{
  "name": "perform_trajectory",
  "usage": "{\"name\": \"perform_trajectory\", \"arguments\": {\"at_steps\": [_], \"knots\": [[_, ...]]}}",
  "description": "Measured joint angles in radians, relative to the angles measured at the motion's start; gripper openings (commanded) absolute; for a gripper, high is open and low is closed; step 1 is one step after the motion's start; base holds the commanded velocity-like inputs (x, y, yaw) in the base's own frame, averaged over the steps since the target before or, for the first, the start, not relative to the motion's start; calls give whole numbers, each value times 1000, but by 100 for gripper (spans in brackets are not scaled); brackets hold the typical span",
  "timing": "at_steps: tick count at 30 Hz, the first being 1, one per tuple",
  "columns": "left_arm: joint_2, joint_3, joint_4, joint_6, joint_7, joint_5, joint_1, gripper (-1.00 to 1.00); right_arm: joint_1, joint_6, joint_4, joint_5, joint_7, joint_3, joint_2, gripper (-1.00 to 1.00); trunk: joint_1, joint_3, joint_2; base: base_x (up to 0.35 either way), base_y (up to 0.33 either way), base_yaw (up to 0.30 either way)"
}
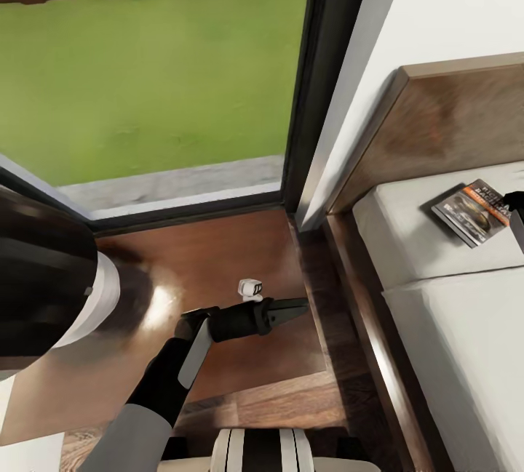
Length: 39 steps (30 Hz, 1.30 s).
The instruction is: In the bedroom, move the book from the bed onto either nightstand, and place the two sandals side by side next to the bed.
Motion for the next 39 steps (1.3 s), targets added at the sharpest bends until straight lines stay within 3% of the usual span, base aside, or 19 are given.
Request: {"name": "perform_trajectory", "arguments": {"at_steps": [39], "knots": [[0,0,0,0,-1,0,0,100,0,-1,9,3,-1,-2,0,100,0,0,0,16,0,0]]}}
